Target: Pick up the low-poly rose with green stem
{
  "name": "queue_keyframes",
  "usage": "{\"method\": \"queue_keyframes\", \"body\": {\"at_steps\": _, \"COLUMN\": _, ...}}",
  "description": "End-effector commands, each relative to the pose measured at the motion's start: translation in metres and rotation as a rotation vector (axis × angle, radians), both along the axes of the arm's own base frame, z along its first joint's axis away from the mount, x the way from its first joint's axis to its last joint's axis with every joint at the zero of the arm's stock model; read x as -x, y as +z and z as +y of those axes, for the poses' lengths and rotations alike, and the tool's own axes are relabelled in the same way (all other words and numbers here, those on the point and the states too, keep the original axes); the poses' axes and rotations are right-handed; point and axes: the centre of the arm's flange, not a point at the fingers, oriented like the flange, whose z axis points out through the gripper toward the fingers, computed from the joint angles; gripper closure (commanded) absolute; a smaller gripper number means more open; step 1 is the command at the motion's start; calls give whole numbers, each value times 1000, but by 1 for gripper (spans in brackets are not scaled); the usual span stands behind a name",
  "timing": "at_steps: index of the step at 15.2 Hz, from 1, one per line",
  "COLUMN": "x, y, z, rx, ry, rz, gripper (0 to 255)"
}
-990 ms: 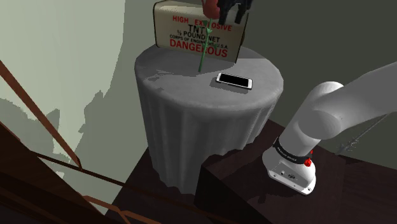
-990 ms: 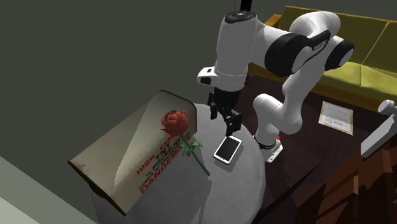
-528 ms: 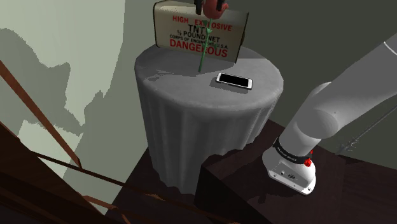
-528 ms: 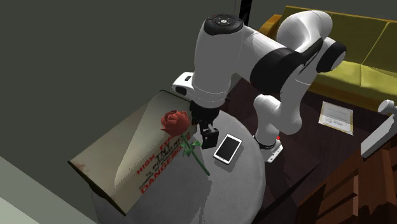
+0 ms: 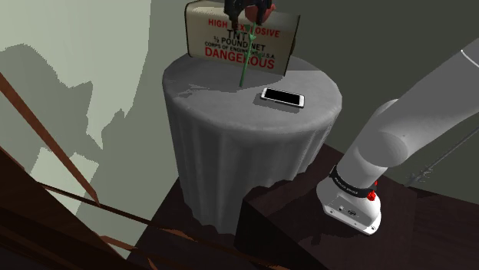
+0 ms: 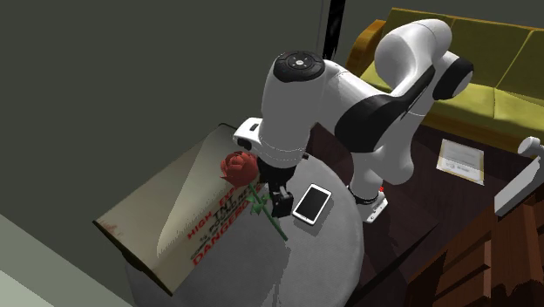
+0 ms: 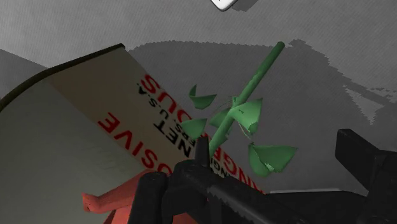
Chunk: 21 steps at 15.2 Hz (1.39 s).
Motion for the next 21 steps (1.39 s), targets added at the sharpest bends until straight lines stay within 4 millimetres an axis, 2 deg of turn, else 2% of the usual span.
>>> {"method": "queue_keyframes", "body": {"at_steps": 1, "x": -1, "y": -4, "z": 0, "rx": 0, "ry": 0, "rz": -1, "gripper": 0}}
{"method": "queue_keyframes", "body": {"at_steps": 2, "x": -2, "y": -4, "z": 1, "rx": 0, "ry": 0, "rz": 0, "gripper": 255}}
{"method": "queue_keyframes", "body": {"at_steps": 11, "x": -1, "y": -4, "z": 0, "rx": 0, "ry": 0, "rz": -1, "gripper": 255}}
{"method": "queue_keyframes", "body": {"at_steps": 21, "x": -1, "y": 49, "z": 0, "rx": 0, "ry": 0, "rz": -1, "gripper": 255}}
